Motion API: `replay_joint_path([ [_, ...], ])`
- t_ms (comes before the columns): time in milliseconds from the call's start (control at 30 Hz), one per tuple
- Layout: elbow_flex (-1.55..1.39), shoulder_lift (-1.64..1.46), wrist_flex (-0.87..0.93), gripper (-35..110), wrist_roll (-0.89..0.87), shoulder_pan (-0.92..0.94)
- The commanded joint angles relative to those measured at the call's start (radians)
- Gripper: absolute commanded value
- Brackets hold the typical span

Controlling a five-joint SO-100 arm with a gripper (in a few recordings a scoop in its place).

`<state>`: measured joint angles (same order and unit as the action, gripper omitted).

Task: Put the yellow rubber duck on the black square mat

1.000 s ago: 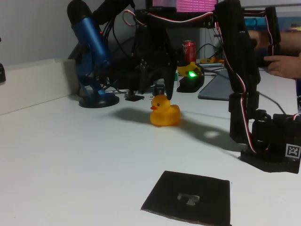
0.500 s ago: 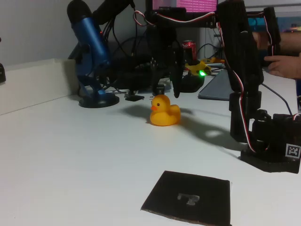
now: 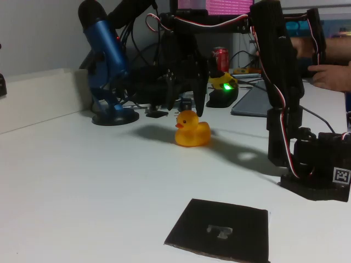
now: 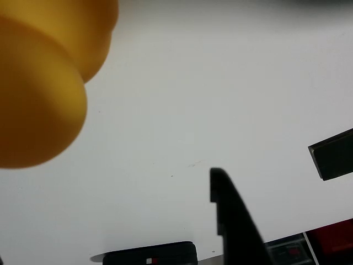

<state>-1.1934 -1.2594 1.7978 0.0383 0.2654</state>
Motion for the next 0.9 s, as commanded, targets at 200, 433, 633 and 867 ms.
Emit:
replay_joint_path([
  [200, 0.014, 0.017, 0.049, 46, 0.002, 0.003],
  [433, 0.014, 0.015, 0.051, 46, 0.005, 0.06],
  [633, 0.014, 0.017, 0.051, 46, 0.002, 0.061],
  [867, 0.011, 0.055, 0.049, 46, 0.002, 0.052],
])
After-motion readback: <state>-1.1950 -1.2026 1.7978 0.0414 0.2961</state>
